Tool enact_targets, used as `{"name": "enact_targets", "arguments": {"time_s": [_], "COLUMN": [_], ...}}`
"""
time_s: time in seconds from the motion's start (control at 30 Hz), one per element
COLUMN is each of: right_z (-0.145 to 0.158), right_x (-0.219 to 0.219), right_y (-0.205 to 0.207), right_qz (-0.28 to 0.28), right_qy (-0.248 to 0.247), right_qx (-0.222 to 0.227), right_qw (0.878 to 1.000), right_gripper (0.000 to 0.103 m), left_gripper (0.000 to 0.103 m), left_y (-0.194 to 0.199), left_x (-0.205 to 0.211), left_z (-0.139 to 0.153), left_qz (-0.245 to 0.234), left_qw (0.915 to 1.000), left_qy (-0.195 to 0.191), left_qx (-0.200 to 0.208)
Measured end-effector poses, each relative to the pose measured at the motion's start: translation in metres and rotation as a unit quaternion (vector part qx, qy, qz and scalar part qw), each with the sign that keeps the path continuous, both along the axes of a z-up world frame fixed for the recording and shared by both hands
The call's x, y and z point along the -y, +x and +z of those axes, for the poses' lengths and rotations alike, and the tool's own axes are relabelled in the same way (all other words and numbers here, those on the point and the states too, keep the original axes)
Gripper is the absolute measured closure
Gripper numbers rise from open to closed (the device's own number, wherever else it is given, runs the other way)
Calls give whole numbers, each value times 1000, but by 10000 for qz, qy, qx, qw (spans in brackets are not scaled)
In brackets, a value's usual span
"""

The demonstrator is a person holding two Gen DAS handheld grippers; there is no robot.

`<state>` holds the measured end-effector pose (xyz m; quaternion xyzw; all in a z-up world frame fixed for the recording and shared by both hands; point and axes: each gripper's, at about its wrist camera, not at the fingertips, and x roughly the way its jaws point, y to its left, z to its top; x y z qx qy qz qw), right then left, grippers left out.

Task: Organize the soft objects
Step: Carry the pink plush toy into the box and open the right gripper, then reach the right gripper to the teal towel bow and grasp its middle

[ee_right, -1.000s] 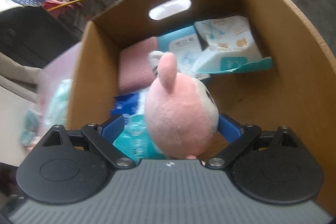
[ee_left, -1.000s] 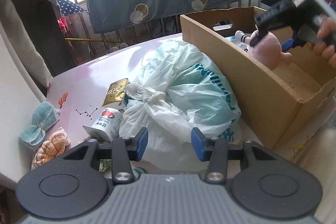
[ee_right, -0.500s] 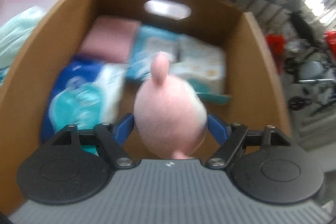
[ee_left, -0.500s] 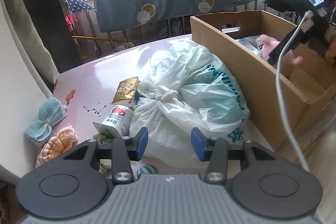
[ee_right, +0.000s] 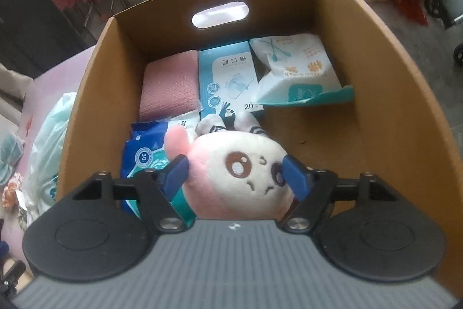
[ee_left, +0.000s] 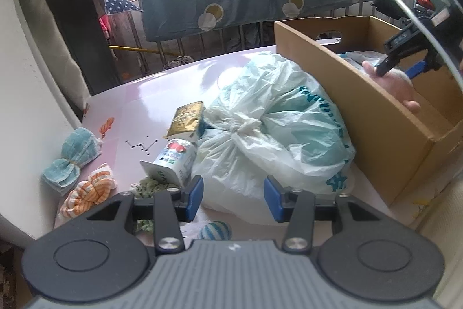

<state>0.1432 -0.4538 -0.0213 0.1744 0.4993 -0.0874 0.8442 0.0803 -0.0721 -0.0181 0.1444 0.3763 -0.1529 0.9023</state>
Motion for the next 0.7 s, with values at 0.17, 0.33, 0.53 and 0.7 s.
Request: {"name": "enact_targets", "arguments": {"time_s": [0.17,0.33,0.53,0.7], "right_z": [24,65,74,38], "right_x": [11,-20,-121,-233], "right_y": [-7,-2,41,106], "right_qz": [-180,220,1297,1951], "right_qy": [502,1036,2202,3141], "right_qx": [273,856,993,303], "right_qw": [9982,9907,9617,9286], "right_gripper": [27,24,23,23], "left_gripper": [50,50,50,49], "left_y": [0,0,15,54], "left_x": [-25,-62,-106,-133], "left_z": [4,11,11,-11], "left_qz": [356,1050,2360,3064], "left_qw": [9992,9919,9520,9225], "left_qy": [36,292,1107,1605], "left_qx": [184,658,1603,1717]}}
